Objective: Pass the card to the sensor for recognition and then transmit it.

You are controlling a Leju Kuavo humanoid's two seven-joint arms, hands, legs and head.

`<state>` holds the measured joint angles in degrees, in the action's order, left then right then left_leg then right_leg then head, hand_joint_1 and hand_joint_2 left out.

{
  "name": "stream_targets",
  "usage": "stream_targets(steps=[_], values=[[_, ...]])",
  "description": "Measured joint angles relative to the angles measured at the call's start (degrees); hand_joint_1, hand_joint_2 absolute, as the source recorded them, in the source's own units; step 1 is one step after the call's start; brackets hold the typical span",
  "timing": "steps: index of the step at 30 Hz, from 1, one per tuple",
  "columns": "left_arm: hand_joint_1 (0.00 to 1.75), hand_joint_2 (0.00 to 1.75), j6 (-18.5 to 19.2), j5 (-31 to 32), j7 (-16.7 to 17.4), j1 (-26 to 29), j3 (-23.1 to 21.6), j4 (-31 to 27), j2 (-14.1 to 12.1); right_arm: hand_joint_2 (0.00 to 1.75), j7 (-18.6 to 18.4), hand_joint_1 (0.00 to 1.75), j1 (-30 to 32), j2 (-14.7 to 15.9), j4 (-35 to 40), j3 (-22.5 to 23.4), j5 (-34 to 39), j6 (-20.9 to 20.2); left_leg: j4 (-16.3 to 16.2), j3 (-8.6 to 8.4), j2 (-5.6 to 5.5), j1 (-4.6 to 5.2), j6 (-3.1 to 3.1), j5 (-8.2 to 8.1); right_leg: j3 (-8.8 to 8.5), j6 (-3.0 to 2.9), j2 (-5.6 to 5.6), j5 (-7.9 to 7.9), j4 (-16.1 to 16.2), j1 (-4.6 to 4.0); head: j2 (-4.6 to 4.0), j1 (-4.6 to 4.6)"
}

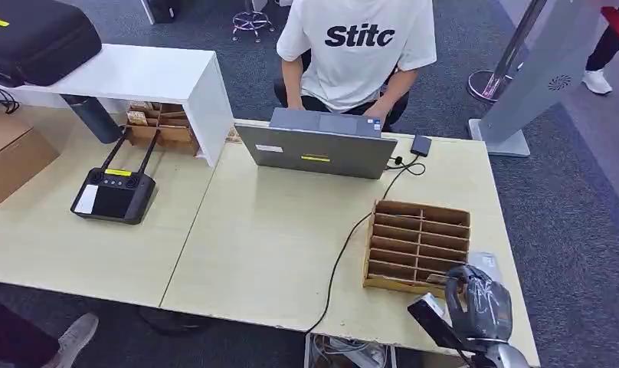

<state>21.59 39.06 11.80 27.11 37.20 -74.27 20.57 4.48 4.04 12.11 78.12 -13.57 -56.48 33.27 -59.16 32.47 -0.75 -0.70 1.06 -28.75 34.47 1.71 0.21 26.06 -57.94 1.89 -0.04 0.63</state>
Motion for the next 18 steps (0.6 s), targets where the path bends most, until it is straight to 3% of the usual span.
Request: stream_targets(steps=[18], values=[[0.0, 1.75, 0.1, -0.8, 0.0, 0.0, 0.0, 0.0, 0.0, 1.75, 0.4, 1.75, 0.0, -0.6, -1.5, 0.0, 0.2, 2.4, 0.0, 0.0, 0.0, 0.0, 0.0, 0.0, 0.0, 0.0, 0.0, 0.0, 0.0, 0.0, 0.0, 0.0]])
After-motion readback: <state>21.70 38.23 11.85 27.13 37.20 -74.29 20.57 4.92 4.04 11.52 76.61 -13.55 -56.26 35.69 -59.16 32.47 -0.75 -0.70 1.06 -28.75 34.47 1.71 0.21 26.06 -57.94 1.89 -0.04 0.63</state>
